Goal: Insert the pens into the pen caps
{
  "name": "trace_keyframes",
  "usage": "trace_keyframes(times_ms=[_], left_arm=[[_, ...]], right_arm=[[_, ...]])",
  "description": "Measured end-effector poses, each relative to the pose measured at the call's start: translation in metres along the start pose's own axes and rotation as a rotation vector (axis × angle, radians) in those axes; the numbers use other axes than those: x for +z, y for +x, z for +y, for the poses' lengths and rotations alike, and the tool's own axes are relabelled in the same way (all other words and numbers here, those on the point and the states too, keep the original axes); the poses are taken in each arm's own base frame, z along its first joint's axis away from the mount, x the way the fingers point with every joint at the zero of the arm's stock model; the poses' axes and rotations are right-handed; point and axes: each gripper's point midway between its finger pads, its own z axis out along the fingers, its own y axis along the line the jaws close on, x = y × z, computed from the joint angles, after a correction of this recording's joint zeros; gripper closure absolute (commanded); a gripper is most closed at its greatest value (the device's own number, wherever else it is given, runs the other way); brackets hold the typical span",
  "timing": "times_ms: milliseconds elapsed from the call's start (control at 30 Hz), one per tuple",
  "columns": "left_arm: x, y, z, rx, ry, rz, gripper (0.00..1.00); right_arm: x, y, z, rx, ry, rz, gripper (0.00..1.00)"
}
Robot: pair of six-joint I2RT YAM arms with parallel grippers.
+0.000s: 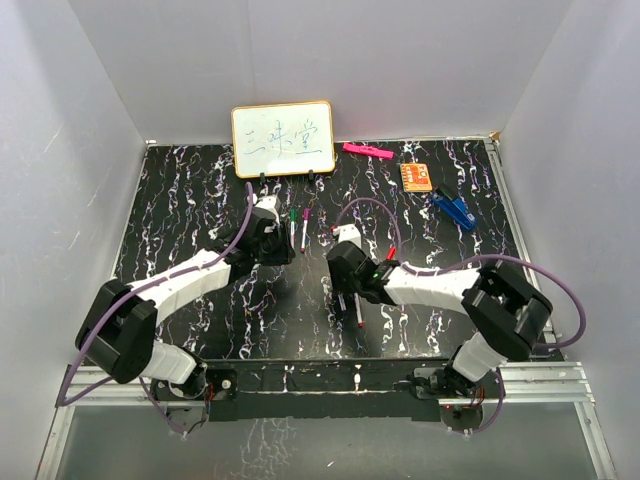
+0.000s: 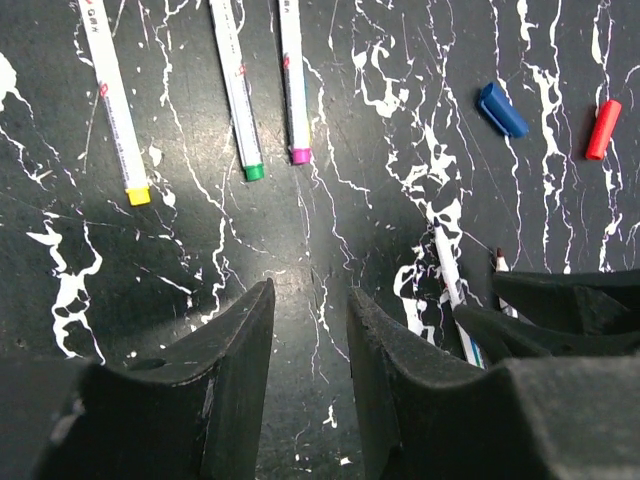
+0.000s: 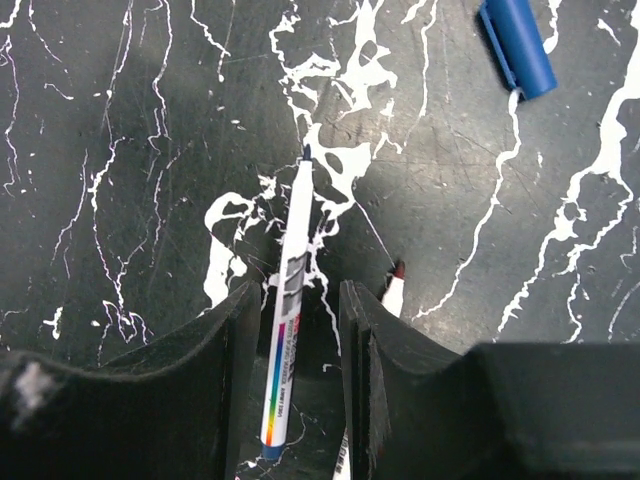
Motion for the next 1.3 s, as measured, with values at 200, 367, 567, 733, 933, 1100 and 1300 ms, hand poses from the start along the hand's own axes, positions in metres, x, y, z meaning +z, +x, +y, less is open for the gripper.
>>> trace_keyframes(times_ms=[200, 367, 567, 733, 933, 1100, 1300], left_arm=[[-0.007, 0.004, -0.004, 0.013, 0.034, -0.004, 0.66], [-0.009, 0.001, -0.007, 0.017, 0.05, -0.014, 0.67], [-0.01, 0.001, -0.008, 0.02, 0.056, -0.016, 0.66], [-0.01, 0.001, -0.009, 0.02, 0.06, -0.016, 0.66], [-0.01, 0.001, -0.009, 0.02, 0.06, -0.016, 0.66], [-0.01, 0.001, -0.009, 0.023, 0.062, -0.016, 0.66], [-0.013, 0.007, -0.01, 0.048, 0.1, -0.031, 0.65]], right_arm=[[0.006, -0.004, 0.009, -0.004, -0.014, 0.006, 0.65], [0.013, -0.002, 0.012, -0.01, -0.01, 0.024, 0.65], [0.015, 0.005, 0.008, -0.014, 0.01, 0.046, 0.72], [0.015, 0.006, 0.005, -0.007, 0.027, 0.049, 0.91], [0.018, 0.004, 0.008, -0.01, 0.037, 0.061, 1.0], [0.021, 0.0, 0.012, -0.013, 0.037, 0.061, 1.0], [0.019, -0.011, 0.012, -0.009, 0.052, 0.035, 1.0]])
